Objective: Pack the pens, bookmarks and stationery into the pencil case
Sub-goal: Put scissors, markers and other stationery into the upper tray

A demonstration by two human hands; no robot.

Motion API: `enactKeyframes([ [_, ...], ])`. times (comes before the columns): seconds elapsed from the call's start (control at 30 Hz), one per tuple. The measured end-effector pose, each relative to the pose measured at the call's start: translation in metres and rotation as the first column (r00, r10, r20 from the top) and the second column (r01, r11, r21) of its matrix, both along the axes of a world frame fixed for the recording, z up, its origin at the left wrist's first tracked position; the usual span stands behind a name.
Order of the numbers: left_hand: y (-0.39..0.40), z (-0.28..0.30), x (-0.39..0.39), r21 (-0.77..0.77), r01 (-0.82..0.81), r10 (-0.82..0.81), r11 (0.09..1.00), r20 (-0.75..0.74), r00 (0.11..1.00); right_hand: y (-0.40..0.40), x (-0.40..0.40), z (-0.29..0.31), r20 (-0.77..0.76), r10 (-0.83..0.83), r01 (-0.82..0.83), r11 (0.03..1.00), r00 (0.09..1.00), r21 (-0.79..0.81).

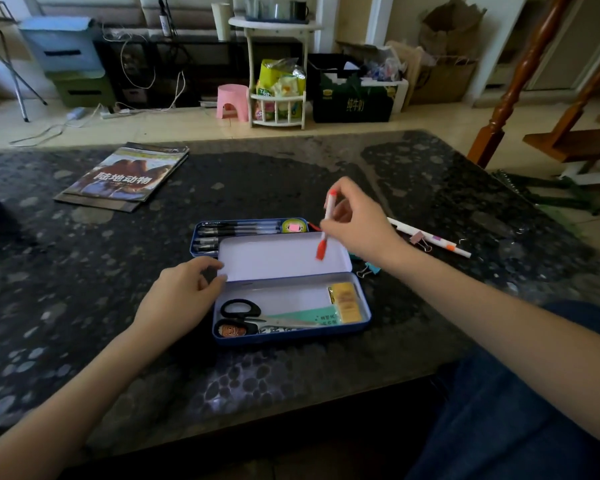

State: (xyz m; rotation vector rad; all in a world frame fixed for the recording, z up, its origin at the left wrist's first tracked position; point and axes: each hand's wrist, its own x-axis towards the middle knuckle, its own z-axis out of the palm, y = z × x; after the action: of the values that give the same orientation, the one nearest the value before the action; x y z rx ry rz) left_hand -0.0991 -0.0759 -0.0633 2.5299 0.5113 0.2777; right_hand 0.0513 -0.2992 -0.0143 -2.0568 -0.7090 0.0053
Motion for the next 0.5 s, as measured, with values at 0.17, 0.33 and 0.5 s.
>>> enactKeyframes([
  [0.17,-0.009,0.003,-0.003,-0.021,0.043,-0.043,0.999,0.034,0.999,0.002,-0.029,-0.014,-0.3,0.217,-0.202,0.976,0.929,0.08],
  [0.33,-0.009,0.0,-0.005,-0.001,0.055,-0.055,0.998,0.006,0.998,0.011,-0.031,-0.023,-0.127,0.21,-0.228,0.962,0.97,-0.151],
  [0.5,-0.011,-0.002,-0.003,0.101,0.103,-0.106,0.99,0.021,0.994,0.012,-0.039,-0.033,0.005,0.21,-0.197,0.927,0.978,-0.319],
])
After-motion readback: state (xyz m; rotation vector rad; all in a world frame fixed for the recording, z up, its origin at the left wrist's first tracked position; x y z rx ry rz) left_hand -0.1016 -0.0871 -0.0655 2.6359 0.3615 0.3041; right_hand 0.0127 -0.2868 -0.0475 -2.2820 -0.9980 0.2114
